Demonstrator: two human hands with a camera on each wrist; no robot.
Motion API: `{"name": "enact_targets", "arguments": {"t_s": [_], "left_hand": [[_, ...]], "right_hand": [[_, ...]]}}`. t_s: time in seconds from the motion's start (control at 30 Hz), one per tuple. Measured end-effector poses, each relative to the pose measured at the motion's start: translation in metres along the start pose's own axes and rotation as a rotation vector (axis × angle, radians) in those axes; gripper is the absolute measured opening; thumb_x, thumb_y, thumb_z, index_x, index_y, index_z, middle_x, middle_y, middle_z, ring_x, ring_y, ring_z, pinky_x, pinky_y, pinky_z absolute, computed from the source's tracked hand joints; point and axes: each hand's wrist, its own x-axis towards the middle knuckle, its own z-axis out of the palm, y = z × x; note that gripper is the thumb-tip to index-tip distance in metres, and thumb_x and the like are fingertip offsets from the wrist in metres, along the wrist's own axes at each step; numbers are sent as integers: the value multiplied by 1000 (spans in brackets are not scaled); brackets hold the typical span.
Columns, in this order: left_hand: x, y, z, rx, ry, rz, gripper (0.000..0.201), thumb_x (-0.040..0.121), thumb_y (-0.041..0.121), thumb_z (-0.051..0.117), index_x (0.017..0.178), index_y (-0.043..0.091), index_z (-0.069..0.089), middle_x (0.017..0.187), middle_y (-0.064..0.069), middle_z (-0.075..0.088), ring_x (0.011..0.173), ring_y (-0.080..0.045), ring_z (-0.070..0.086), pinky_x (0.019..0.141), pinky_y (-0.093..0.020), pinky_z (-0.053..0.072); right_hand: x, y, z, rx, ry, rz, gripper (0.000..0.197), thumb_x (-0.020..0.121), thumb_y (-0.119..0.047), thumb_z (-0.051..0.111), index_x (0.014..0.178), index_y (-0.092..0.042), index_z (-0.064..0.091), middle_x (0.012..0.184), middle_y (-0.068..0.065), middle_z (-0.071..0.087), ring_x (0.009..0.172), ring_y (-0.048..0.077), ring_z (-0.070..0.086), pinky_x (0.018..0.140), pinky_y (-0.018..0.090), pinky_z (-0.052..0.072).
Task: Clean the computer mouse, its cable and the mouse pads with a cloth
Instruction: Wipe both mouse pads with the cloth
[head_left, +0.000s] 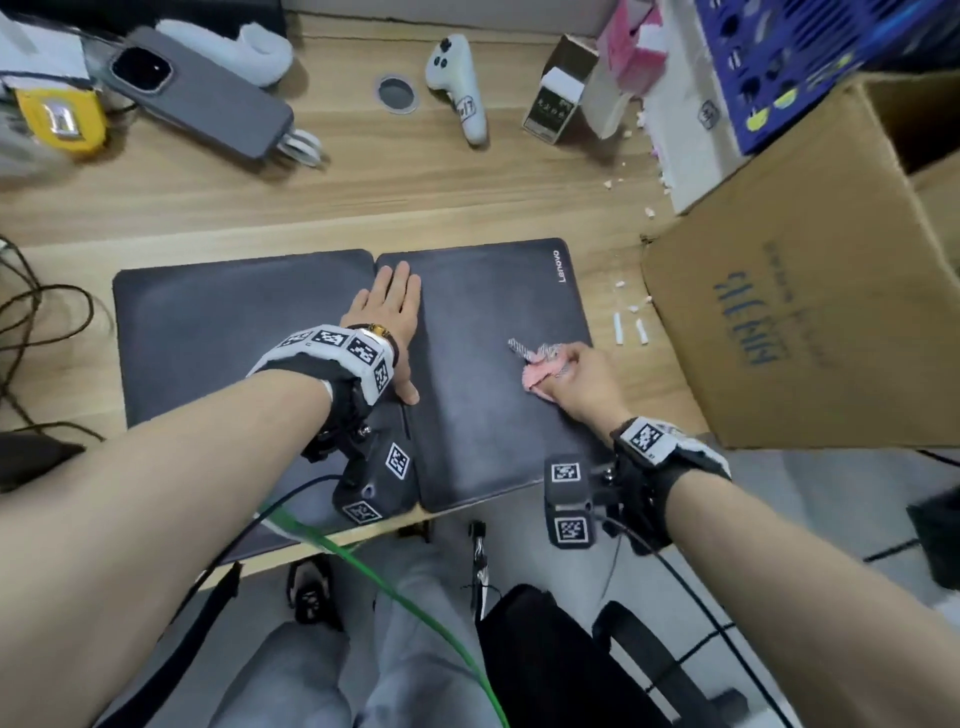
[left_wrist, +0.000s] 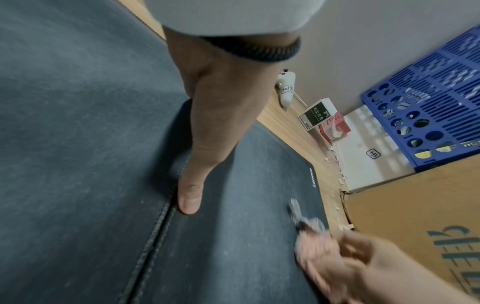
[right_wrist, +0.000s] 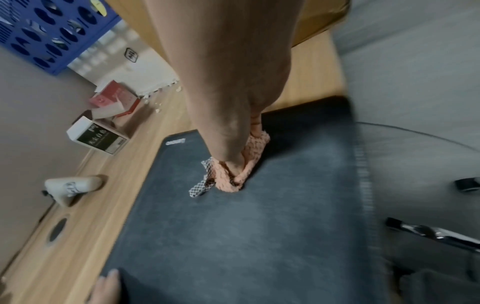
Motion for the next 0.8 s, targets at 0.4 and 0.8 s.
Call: {"name": "enact_targets", "arguments": {"t_s": [0.4,0.8], "left_hand": [[6,8,-1,-25,-41,-30,154,53,44,91,146,5,-26,154,-11,-33,144,-29,-23,120,-46,2],[6,8,1,-41,-52,-25,152,56,41,90,145,5,-28,152,-11,-36,143,-29,-27,120,-45,-1]], "right_hand": [[-13,14,6,-102,123,-4,23,82,-7,63,105,-7,63,107,16,66,106,37,57,85,37,44],[83,-43,-19,-164,151,-62,36,83,-5,58,117,-14,62,115,18,64,110,36,57,80,31,43]]}}
